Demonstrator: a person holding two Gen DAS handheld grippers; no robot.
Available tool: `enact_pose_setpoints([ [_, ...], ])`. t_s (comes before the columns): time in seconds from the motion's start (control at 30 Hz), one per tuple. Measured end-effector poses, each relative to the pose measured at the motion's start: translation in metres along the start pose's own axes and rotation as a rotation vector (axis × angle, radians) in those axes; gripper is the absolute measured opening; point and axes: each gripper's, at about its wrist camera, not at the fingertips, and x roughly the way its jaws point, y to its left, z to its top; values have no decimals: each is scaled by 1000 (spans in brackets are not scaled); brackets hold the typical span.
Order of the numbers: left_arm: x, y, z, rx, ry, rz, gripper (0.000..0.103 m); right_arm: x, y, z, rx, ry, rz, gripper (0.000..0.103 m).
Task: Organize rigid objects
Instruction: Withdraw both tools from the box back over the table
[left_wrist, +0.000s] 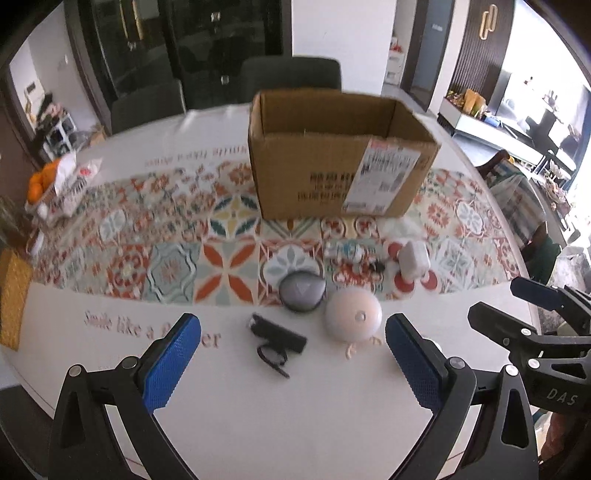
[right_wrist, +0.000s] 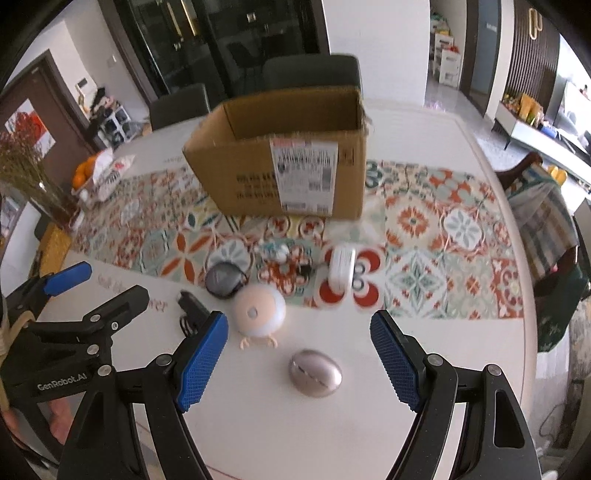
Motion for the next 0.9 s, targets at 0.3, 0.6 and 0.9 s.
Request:
enact_pose_setpoints([
  [0.3, 27, -3, -27, -27, 96, 10, 102, 32, -4, -21, -21, 117, 3, 79],
  [0.6, 57, -3, -53, -63, 192, 25, 102, 68, -8, -38, -55, 226, 7, 79],
  [0.9, 79, -7, -73, -86, 249, 36, 102, 105, -8, -52, -95, 310, -3, 79],
])
